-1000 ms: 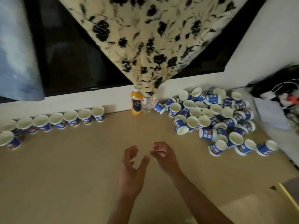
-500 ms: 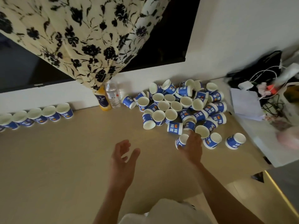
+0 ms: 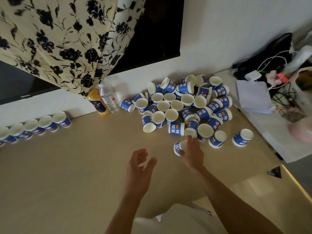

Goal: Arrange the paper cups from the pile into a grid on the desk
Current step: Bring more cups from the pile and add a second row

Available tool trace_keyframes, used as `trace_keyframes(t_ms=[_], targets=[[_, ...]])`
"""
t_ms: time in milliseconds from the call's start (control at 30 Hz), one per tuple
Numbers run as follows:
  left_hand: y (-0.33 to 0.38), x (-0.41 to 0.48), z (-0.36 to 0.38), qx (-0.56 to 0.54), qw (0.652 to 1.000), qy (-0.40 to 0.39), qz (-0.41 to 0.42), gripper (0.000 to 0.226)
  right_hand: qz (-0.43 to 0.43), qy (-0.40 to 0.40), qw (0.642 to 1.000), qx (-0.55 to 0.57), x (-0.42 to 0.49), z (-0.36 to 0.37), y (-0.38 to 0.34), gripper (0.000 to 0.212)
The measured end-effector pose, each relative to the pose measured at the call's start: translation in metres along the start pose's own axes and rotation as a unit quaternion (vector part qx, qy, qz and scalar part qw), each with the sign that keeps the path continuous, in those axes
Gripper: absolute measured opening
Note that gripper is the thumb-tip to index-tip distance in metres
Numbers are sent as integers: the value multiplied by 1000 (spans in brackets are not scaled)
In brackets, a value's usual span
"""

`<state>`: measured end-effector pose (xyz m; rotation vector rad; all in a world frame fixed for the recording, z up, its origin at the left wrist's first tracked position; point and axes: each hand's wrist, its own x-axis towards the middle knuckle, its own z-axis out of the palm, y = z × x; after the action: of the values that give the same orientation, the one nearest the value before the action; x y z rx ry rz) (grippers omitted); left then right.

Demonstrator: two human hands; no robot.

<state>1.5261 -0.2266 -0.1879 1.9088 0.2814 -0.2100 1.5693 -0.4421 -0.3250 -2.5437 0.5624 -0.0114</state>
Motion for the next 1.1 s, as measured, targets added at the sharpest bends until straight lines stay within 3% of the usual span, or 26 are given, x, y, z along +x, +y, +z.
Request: trace_keyframes(t_ms=[100,233,367,467,600,700,800,867,967,1100], targets=[[-3,-1,7,-7,1000,-22,-21,28,39,14,984,173,-10,-14,-6,56],[2,1,19,-11,995,-53,-82,30,72,-15,891,448,-36,-44,-31,49],[10,10,29,-41,987,-98,-122,68,40,-51,832,551,-60,-64,-52,46],[23,13,37,-93,986,-86,-108,69,19,-82,812,577,-73,-70,-61,58],[32,12,49,-140,987,-44,-65,42,-21,-111,839,532,-78,-77,-58,70],[33,9,49,-136,990,-26,-40,45,-55,-112,871,475,-60,-87,-33,73],[27,7,47,-126,991,-17,-35,48,53,64,916,393,-20,-94,13,71],[22,4,46,-122,992,-19,-37,48,94,150,951,254,10,-92,50,72],[15,2,46,-123,992,-21,-35,49,87,122,987,60,40,-83,86,78],[13,1,44,-126,991,-16,-31,51,85,31,993,-81,48,-71,98,93]])
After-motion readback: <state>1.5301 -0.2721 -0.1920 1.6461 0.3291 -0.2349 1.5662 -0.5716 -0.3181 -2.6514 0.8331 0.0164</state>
